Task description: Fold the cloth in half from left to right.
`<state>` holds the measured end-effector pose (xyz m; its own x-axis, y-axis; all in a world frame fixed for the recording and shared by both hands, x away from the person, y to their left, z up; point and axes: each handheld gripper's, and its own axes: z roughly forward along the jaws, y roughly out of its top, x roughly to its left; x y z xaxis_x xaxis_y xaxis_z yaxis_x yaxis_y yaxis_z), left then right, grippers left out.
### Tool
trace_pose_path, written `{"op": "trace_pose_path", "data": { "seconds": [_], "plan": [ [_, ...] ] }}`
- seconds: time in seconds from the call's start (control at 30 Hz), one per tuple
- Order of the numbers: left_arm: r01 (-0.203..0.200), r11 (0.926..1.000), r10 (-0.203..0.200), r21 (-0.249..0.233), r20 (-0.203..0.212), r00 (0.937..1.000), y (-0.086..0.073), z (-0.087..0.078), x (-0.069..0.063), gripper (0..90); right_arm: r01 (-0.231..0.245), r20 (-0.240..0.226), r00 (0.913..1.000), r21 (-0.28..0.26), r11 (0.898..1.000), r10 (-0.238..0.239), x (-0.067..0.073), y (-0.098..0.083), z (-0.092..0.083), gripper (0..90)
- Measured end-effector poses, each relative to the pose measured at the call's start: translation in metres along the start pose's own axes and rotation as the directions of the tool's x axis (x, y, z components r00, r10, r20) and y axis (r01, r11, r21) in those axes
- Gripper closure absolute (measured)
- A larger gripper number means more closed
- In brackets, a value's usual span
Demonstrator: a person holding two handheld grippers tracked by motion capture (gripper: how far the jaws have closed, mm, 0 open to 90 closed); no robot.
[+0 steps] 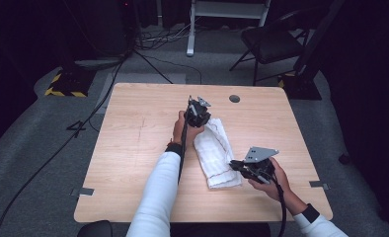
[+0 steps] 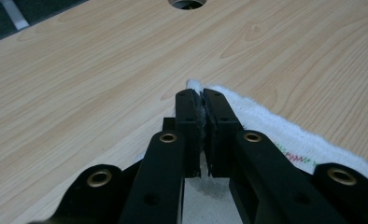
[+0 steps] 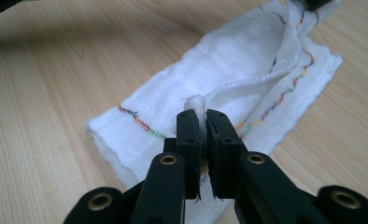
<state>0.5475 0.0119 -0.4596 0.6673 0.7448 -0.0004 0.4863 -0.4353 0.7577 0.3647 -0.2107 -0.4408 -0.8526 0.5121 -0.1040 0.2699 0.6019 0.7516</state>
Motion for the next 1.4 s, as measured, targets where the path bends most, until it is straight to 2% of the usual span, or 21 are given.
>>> {"op": "trace_pose_path", "data": {
  "seconds": [0.07, 0.1, 0.13, 0.23, 0.3, 0.43, 0.5, 0.57, 0.63, 0.73, 0.8, 0.9, 1.0, 1.07, 1.23, 1.27, 1.4],
  "plan": [
    [-0.002, 0.9998, 0.002, 0.018, -0.006, 1.0000, 0.000, 0.004, -0.004, 80.4, -0.011, -0.010, 0.9999, 0.019, 1.000, 0.011, -0.002, -0.005, 0.000, 82.3],
    [0.001, 0.9998, -0.001, 0.021, -0.006, 1.0000, 0.000, 0.006, -0.005, 71.8, -0.015, -0.005, 0.9999, 0.028, 1.000, 0.015, -0.003, -0.007, 0.001, 79.9],
    [0.004, 0.9997, -0.003, 0.024, -0.009, 1.0000, 0.000, 0.006, -0.006, 67.2, -0.015, -0.006, 0.9999, 0.041, 0.999, 0.016, -0.004, -0.009, 0.002, 76.9],
    [0.014, 0.9996, -0.013, 0.023, -0.039, 0.9992, -0.001, 0.000, -0.007, 51.8, -0.025, 0.016, 0.9996, 0.058, 0.998, 0.024, -0.006, -0.015, 0.002, 65.0],
    [-0.001, 0.9999, 0.002, 0.016, -0.051, 0.9987, -0.002, -0.008, -0.005, 44.7, -0.044, 0.015, 0.9990, 0.055, 0.997, 0.043, -0.010, -0.018, 0.000, 58.1],
    [0.006, 1.0000, -0.006, 0.005, -0.026, 0.9997, -0.007, -0.029, -0.001, 32.7, -0.068, 0.022, 0.9975, 0.037, 0.997, 0.067, -0.017, -0.021, -0.007, 50.2],
    [-0.014, 0.9998, 0.014, 0.011, -0.015, 0.9998, -0.011, -0.038, -0.002, 29.0, -0.075, 0.040, 0.9965, 0.028, 0.997, 0.074, -0.021, -0.021, -0.010, 48.6],
    [-0.032, 0.9993, 0.032, 0.019, 0.017, 0.9994, -0.018, -0.046, -0.006, 25.8, -0.086, 0.040, 0.9956, 0.020, 0.996, 0.085, -0.025, -0.022, -0.011, 47.2],
    [-0.069, 0.9973, 0.068, 0.023, 0.043, 0.9967, -0.025, -0.052, -0.014, 24.7, -0.076, 0.054, 0.9958, 0.036, 0.996, 0.074, -0.026, -0.023, -0.009, 46.6],
    [-0.119, 0.9921, 0.114, 0.040, 0.108, 0.9876, -0.038, -0.057, -0.031, 24.0, -0.069, 0.052, 0.9965, 0.066, 0.995, 0.065, -0.028, -0.025, -0.006, 45.8],
    [-0.167, 0.9847, 0.158, 0.051, 0.147, 0.9764, -0.048, -0.060, -0.045, 23.5, -0.064, 0.044, 0.9972, 0.090, 0.994, 0.060, -0.029, -0.027, -0.003, 45.3],
    [-0.218, 0.9741, 0.202, 0.062, 0.199, 0.9590, -0.063, -0.063, -0.064, 23.8, -0.052, 0.042, 0.9980, 0.120, 0.991, 0.047, -0.030, -0.031, 0.000, 44.5],
    [-0.269, 0.9595, 0.243, 0.085, 0.230, 0.9422, -0.077, -0.067, -0.076, 24.9, -0.052, 0.041, 0.9981, 0.146, 0.988, 0.046, -0.032, -0.036, 0.003, 44.1],
    [-0.286, 0.9525, 0.256, 0.104, 0.236, 0.9375, -0.083, -0.069, -0.083, 24.9, -0.050, 0.026, 0.9986, 0.160, 0.986, 0.046, -0.033, -0.038, 0.005, 44.3],
    [-0.347, 0.9309, 0.313, 0.113, 0.244, 0.9180, -0.095, -0.074, -0.094, 27.5, -0.026, -0.007, 0.9996, 0.195, 0.980, 0.028, -0.027, -0.043, 0.010, 44.6],
    [-0.360, 0.9259, 0.326, 0.115, 0.238, 0.9149, -0.097, -0.075, -0.096, 28.0, -0.022, -0.019, 0.9995, 0.200, 0.980, 0.027, -0.026, -0.045, 0.011, 44.6],
    [-0.349, 0.9300, 0.315, 0.115, 0.241, 0.9179, -0.104, -0.079, -0.096, 28.3, -0.015, -0.046, 0.9986, 0.206, 0.979, 0.025, -0.018, -0.048, 0.013, 45.2]
  ]
}}
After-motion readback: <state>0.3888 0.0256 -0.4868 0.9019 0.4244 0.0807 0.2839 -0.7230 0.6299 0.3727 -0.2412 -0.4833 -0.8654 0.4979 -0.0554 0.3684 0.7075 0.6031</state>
